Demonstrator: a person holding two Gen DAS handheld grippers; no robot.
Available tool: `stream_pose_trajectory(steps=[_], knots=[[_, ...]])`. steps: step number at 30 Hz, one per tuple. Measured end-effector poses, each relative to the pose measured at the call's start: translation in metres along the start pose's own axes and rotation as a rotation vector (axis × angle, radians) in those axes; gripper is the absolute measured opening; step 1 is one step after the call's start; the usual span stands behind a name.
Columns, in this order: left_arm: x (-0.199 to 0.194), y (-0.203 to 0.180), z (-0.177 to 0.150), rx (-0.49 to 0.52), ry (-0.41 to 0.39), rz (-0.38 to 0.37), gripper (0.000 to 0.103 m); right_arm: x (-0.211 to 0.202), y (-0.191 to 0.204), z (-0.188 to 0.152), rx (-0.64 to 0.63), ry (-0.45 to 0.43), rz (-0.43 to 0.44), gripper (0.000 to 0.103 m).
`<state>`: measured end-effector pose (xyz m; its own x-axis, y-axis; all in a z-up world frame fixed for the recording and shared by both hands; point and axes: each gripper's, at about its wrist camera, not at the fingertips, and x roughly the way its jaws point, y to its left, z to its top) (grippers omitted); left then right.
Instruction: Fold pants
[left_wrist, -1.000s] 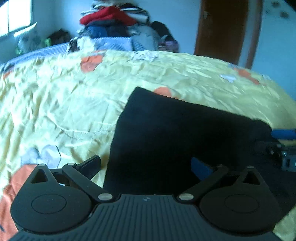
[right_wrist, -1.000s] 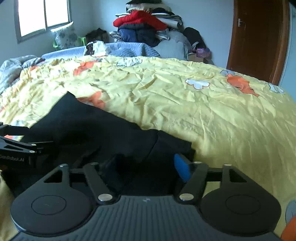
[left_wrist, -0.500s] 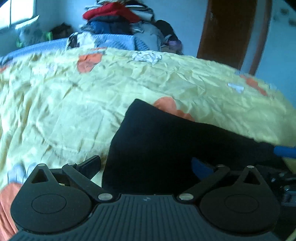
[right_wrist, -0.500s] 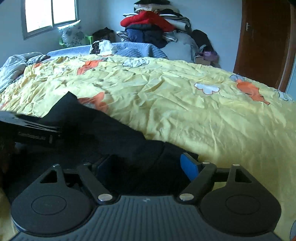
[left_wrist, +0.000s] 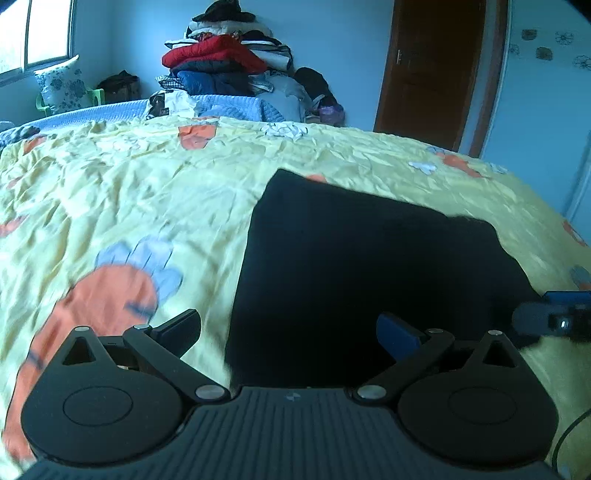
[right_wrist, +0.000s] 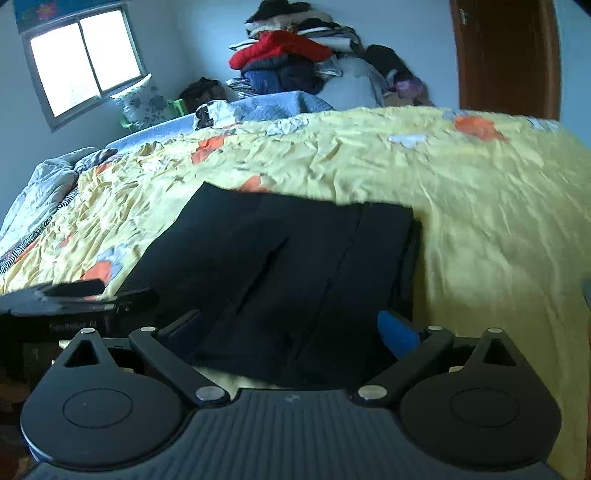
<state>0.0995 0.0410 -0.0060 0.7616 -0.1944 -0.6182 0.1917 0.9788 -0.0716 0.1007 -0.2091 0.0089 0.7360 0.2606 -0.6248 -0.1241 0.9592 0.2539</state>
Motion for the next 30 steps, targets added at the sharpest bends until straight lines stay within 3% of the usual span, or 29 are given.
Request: stream_pose_trajectory(steps=[7,15,20,30], knots=[[-0.031,-0.001,-0.036,0.022,0.01,-0.015,0.103,-0.031,0.017,-0.033,0.106,0.049,0.074,0.101],[-0.04,0.004,-0.056,0.018,0.013,0.001,0.103,-0.041,0.044,-0.073,0.043,-0.011,-0.03,0.101],[-0.037,0.003,-0.059,0.024,0.004,0.011,0.103,-0.042,0.055,-0.081,-0.007,-0.063,-0.126,0.101],[-0.036,0.001,-0.064,0.042,-0.007,0.036,0.103,-0.032,0.056,-0.095,-0.023,-0.085,-0.2,0.101]])
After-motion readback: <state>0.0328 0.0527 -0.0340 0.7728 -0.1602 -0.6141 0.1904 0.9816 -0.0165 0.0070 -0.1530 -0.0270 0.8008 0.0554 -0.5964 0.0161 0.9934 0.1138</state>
